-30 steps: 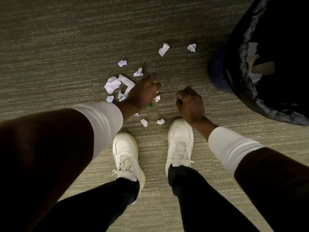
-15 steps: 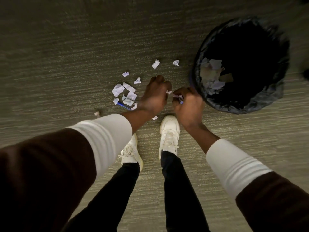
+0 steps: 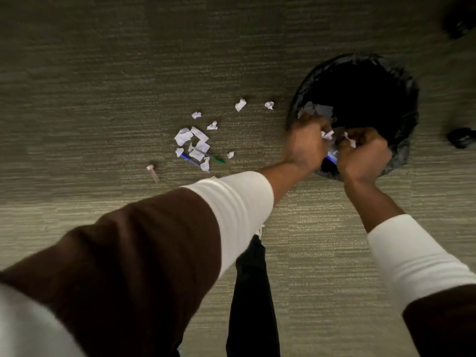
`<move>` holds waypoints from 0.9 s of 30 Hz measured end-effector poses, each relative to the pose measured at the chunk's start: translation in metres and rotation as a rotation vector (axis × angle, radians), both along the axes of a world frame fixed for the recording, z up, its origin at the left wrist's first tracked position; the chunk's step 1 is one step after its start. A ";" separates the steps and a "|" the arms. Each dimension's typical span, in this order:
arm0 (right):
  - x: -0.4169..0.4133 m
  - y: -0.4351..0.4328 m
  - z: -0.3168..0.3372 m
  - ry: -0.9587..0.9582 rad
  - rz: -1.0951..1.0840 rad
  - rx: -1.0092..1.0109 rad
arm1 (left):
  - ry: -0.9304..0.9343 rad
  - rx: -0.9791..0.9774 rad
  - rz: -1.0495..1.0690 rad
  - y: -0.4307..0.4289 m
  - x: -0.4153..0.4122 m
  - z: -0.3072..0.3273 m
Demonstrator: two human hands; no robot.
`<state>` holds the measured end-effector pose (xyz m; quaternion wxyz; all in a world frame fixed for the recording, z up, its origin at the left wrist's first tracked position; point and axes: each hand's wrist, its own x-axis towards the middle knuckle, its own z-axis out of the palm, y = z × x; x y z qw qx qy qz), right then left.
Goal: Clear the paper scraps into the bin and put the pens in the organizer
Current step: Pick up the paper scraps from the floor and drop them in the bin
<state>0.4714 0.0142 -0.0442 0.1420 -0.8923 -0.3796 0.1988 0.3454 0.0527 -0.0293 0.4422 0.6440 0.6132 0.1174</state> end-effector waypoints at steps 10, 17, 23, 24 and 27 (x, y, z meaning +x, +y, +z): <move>0.002 0.000 0.003 -0.002 0.029 -0.037 | -0.149 -0.130 -0.088 -0.010 0.000 -0.013; -0.061 -0.014 -0.001 0.123 0.374 0.082 | 0.060 -0.167 -0.006 -0.020 -0.074 -0.038; -0.117 -0.016 -0.042 0.184 0.690 -0.023 | 0.218 -0.297 0.078 -0.020 -0.160 -0.081; -0.124 -0.016 -0.052 0.168 0.727 -0.053 | 0.242 -0.302 0.090 -0.020 -0.173 -0.090; -0.142 -0.015 -0.089 0.163 0.829 -0.174 | 0.290 -0.297 0.111 -0.024 -0.205 -0.117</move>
